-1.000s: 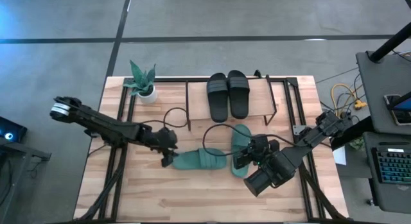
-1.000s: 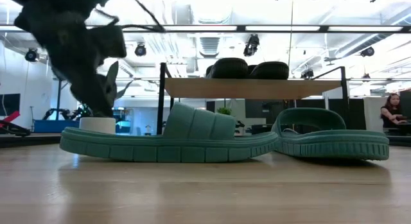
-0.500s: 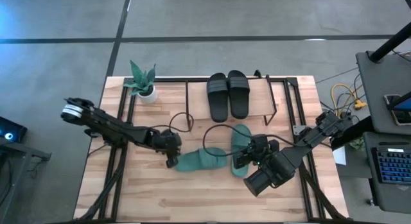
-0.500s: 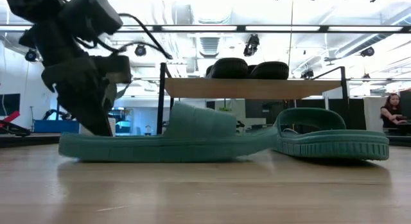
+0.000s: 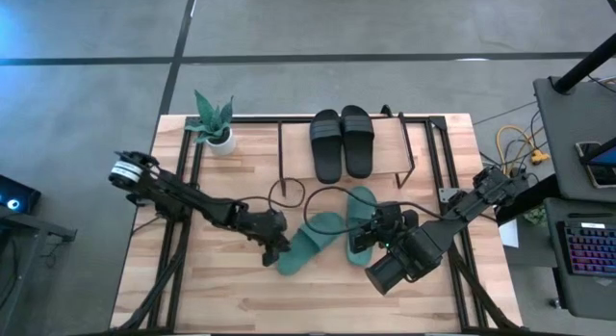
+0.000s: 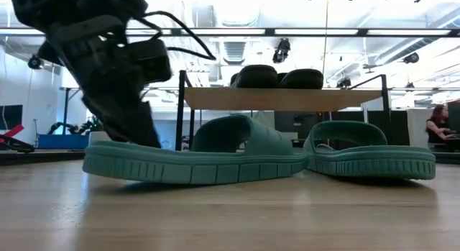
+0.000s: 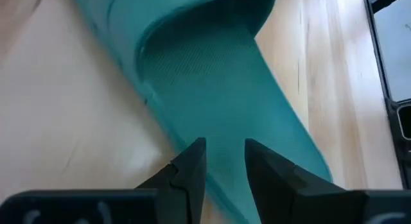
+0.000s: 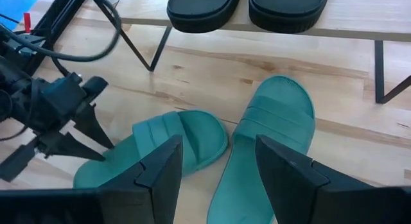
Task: Pick and place slides into the shelf
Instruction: Move the green slide to the center of the table
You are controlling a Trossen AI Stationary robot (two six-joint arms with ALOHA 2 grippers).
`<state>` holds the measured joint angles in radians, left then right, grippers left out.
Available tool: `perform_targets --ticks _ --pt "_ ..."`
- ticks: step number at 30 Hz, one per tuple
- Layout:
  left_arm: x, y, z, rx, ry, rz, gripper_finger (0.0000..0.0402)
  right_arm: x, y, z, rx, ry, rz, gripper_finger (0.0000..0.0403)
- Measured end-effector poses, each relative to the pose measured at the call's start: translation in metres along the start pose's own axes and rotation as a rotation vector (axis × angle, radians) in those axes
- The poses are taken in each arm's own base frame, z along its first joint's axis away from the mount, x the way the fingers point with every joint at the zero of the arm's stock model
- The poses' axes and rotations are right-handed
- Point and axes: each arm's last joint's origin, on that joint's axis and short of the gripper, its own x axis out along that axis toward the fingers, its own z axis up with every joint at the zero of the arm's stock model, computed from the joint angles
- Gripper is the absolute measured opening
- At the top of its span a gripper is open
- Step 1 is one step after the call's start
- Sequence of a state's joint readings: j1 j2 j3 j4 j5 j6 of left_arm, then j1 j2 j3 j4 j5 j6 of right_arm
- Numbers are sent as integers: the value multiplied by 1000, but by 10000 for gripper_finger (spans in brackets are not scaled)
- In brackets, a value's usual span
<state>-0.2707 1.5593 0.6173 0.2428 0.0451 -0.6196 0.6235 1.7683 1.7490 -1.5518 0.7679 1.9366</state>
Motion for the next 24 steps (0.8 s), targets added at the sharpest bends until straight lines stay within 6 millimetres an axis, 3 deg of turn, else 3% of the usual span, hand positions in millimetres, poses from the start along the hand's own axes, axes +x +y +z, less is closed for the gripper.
perform_targets --ticks 7,18,24 --pt "24 -5 9 4 2 -14 92 0 0 0 0 1 0 187" --pt "44 -32 47 127 -67 -82 92 1 0 -1 3 8 1 187" --pt "39 -40 57 151 -58 -83 92 0 1 -2 4 15 7 187"
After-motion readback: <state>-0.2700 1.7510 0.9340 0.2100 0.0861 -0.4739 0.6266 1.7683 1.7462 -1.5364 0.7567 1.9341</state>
